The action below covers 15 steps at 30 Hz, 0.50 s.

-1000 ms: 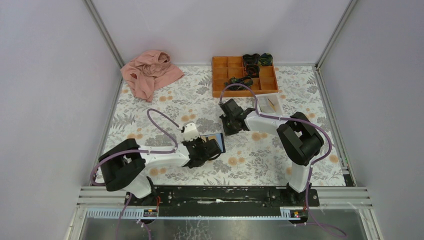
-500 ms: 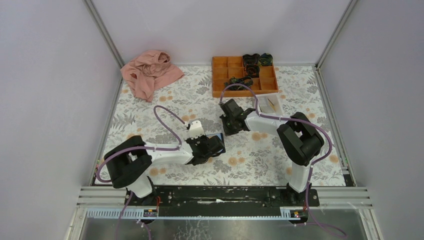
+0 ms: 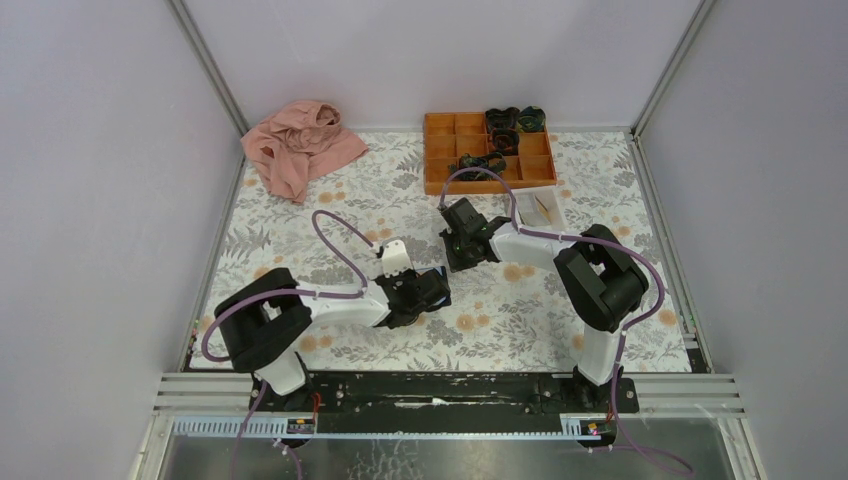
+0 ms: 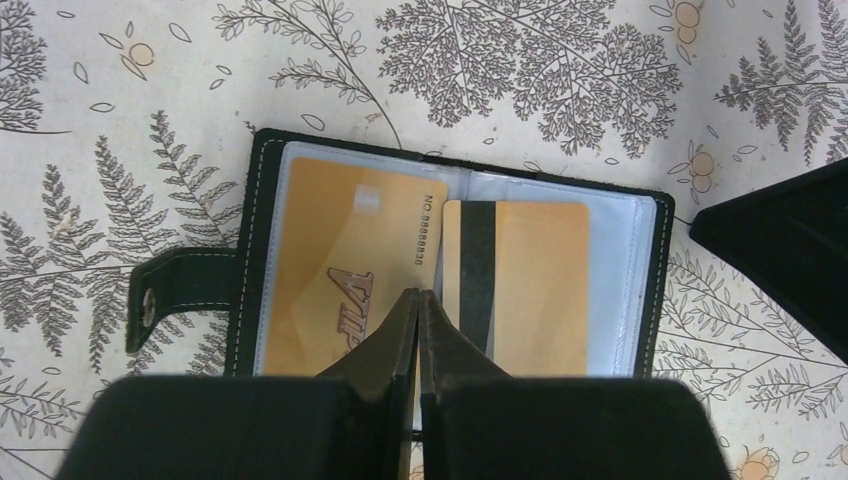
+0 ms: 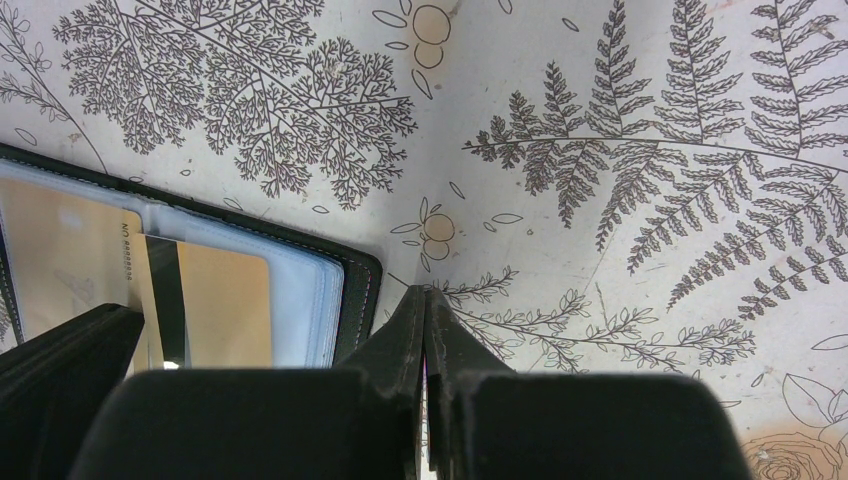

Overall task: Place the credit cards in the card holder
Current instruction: Insert the credit card into the card holder.

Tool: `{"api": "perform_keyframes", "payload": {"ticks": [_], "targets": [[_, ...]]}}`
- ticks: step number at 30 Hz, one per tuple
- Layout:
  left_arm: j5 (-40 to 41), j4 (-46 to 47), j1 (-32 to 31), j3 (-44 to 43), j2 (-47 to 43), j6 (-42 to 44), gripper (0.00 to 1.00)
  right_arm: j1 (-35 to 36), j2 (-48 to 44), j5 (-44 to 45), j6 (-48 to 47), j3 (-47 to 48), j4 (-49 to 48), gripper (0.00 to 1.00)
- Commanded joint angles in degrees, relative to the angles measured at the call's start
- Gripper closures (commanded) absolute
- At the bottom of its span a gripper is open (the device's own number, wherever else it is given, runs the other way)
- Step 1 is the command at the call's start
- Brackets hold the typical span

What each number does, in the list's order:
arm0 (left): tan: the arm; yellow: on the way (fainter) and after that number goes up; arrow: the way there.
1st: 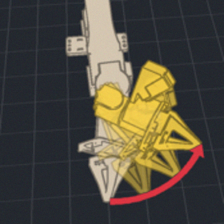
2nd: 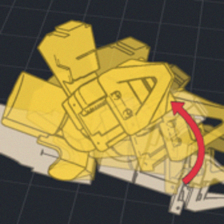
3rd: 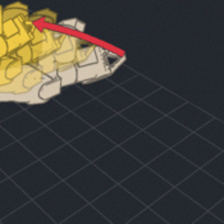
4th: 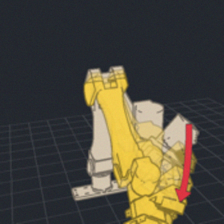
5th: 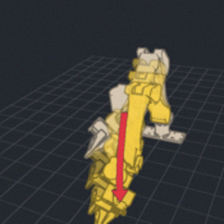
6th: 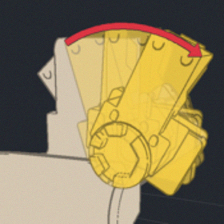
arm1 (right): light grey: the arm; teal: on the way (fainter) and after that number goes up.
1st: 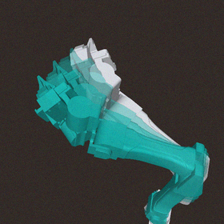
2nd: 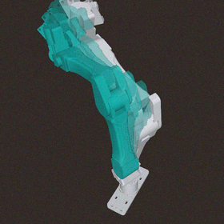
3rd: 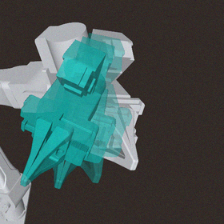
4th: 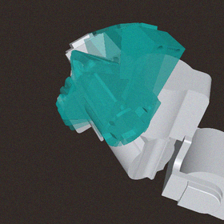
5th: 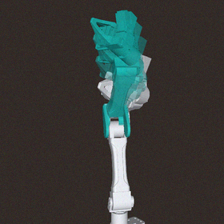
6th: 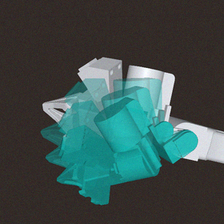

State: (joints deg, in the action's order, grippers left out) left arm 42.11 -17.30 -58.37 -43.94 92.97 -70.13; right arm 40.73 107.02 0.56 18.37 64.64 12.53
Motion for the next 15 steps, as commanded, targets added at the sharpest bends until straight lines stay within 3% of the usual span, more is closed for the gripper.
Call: {"api": "perform_keyframes", "payload": {"ticks": [1, 15], "targets": [[-0.38, 1.99, 0.46, -0.84, 1.05, 0.69, 0.96, 1.01, 4.38, -0.64, 0.52, -3.72, 5.05, 1.0], [-0.27, 6.15, 0.49, 0.9, 0.05, 2.0, 0.96, 0.95, 4.39, -1.19, 0.44, -3.89, 4.88, 1.0]]}}
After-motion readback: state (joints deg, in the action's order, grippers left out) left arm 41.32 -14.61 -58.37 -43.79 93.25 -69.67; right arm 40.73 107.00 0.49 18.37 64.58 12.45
